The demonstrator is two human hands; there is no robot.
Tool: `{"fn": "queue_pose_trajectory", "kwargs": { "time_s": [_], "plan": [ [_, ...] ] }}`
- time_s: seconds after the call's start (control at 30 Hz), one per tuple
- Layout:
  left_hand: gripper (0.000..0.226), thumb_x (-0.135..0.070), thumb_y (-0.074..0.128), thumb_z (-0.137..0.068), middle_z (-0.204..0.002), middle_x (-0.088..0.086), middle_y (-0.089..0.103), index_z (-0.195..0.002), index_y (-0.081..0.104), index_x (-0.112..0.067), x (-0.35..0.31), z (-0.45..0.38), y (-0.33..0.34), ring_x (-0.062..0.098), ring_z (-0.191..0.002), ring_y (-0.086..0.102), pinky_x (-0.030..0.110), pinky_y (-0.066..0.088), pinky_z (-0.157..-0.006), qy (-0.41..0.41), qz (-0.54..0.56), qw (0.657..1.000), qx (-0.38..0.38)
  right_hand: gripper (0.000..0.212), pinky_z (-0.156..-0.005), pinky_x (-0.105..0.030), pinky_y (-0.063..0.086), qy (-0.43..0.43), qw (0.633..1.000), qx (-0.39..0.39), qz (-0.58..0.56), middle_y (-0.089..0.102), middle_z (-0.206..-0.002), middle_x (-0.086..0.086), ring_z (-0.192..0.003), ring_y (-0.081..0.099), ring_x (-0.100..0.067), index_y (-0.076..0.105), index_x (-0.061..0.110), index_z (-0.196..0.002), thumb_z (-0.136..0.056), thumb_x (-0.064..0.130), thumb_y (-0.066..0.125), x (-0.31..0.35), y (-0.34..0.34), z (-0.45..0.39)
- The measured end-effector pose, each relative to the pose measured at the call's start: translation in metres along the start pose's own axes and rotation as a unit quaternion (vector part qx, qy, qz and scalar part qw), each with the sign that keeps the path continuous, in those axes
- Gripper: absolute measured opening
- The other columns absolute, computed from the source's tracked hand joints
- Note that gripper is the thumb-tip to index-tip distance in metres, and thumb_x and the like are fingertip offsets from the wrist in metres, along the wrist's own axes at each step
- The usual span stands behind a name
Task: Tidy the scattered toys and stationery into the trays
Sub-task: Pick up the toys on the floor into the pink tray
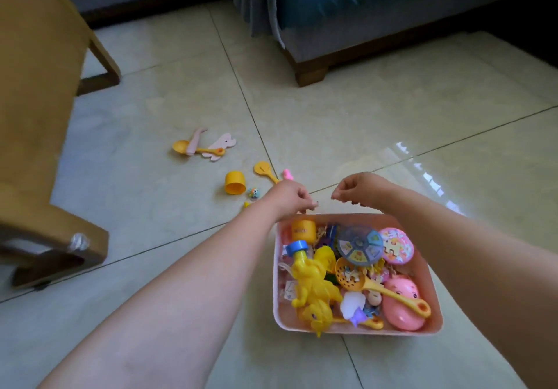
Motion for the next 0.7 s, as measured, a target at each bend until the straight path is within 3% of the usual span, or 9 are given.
{"fn": "queue_pose_trajectory", "kwargs": {
  "time_s": [0.07, 0.13, 0.23, 0.3, 0.37, 0.43, 0.53, 0.6, 0.7],
  "plan": [
    [0.014, -0.023, 0.067, -0.088, -0.070, 0.002, 0.066, -0.077, 0.068, -0.015, 0.023, 0.005, -0.025, 0.010, -0.061, 0.055, 0.024, 0.047, -0.063, -0.037, 0.022, 0.997, -0.069, 0.013, -0.057, -0.021, 0.043, 0.002, 0.999, -0.025, -0.021, 0.065, -0.080, 0.000, -0.064, 0.054, -0.008, 0.070, 0.014, -0.092, -0.086, 0.025, 0.070, 0.005, 0.011, -0.010],
    [0.020, -0.018, 0.066, -0.087, -0.073, 0.004, 0.067, -0.068, 0.059, -0.019, 0.054, 0.008, -0.044, 0.019, -0.070, 0.061, 0.033, 0.053, -0.077, -0.094, 0.046, 0.987, -0.124, 0.011, -0.060, -0.023, 0.045, 0.004, 0.999, -0.015, -0.032, 0.067, -0.086, -0.004, -0.068, 0.057, -0.011, 0.068, 0.014, -0.097, -0.087, 0.020, 0.068, 0.010, 0.024, -0.020],
    [0.003, -0.021, 0.065, -0.086, -0.105, 0.007, 0.068, -0.090, 0.065, -0.020, 0.096, 0.021, -0.058, 0.027, -0.103, 0.063, 0.032, 0.050, -0.091, -0.185, 0.014, 0.970, -0.157, 0.020, -0.064, -0.027, 0.049, 0.007, 1.000, -0.007, -0.019, 0.066, -0.091, -0.008, -0.077, 0.062, -0.016, 0.066, 0.016, -0.107, -0.087, 0.017, 0.067, 0.019, 0.042, -0.041],
    [0.031, -0.025, 0.064, -0.088, -0.124, 0.008, 0.061, -0.117, 0.060, -0.018, 0.116, 0.026, -0.060, 0.027, -0.115, 0.057, 0.030, 0.046, -0.095, -0.230, -0.007, 0.959, -0.168, 0.027, -0.065, -0.028, 0.050, 0.004, 1.000, -0.019, 0.019, 0.066, -0.096, -0.007, -0.082, 0.063, -0.018, 0.063, 0.019, -0.113, -0.086, 0.021, 0.068, 0.027, 0.050, -0.058],
    [0.049, -0.032, 0.065, -0.087, -0.131, 0.009, 0.055, -0.131, 0.049, -0.016, 0.125, 0.027, -0.055, 0.029, -0.117, 0.057, 0.034, 0.048, -0.097, -0.250, 0.007, 0.955, -0.161, 0.041, -0.074, -0.030, 0.050, -0.008, 0.997, -0.038, 0.070, 0.064, -0.112, -0.008, -0.095, 0.062, -0.023, 0.057, 0.022, -0.125, -0.086, 0.024, 0.069, 0.034, 0.056, -0.071],
    [0.065, -0.041, 0.067, -0.084, -0.134, 0.011, 0.052, -0.138, 0.040, -0.016, 0.130, 0.021, -0.043, 0.033, -0.116, 0.057, 0.040, 0.051, -0.094, -0.265, 0.009, 0.954, -0.140, 0.058, -0.081, -0.032, 0.048, -0.029, 0.992, -0.053, 0.108, 0.052, -0.129, -0.011, -0.106, 0.059, -0.028, 0.042, 0.025, -0.141, -0.088, 0.022, 0.065, 0.043, 0.062, -0.086],
    [0.075, -0.053, 0.066, -0.080, -0.132, 0.016, 0.049, -0.136, 0.036, -0.014, 0.131, 0.015, -0.024, 0.035, -0.115, 0.055, 0.040, 0.051, -0.092, -0.282, -0.041, 0.951, -0.119, 0.069, -0.087, -0.035, 0.050, -0.068, 0.980, -0.060, 0.178, 0.032, -0.140, -0.010, -0.106, 0.058, -0.032, 0.024, 0.032, -0.149, -0.090, 0.013, 0.054, 0.055, 0.070, -0.103],
    [0.074, -0.050, 0.068, -0.080, -0.131, 0.016, 0.046, -0.135, 0.035, -0.013, 0.128, 0.012, -0.017, 0.034, -0.117, 0.053, 0.038, 0.047, -0.093, -0.280, -0.069, 0.948, -0.132, 0.066, -0.089, -0.039, 0.051, -0.091, 0.965, -0.046, 0.241, 0.030, -0.141, -0.009, -0.111, 0.054, -0.031, 0.025, 0.033, -0.147, -0.090, 0.011, 0.050, 0.061, 0.079, -0.112],
    [0.063, -0.033, 0.067, -0.084, -0.131, 0.015, 0.047, -0.133, 0.035, -0.011, 0.125, 0.010, -0.013, 0.033, -0.119, 0.053, 0.038, 0.047, -0.091, -0.281, -0.083, 0.946, -0.138, 0.045, -0.087, -0.041, 0.051, -0.116, 0.938, -0.050, 0.323, 0.037, -0.128, -0.009, -0.110, 0.050, -0.030, 0.045, 0.024, -0.133, -0.091, 0.011, 0.049, 0.067, 0.087, -0.116]
  ]
}}
Point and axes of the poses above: each hand's wrist, its own z-axis away from the middle knuckle, its own y-axis out of the palm, x = y × z, the point moved 8 cm from there along -z, towards the middle knuckle
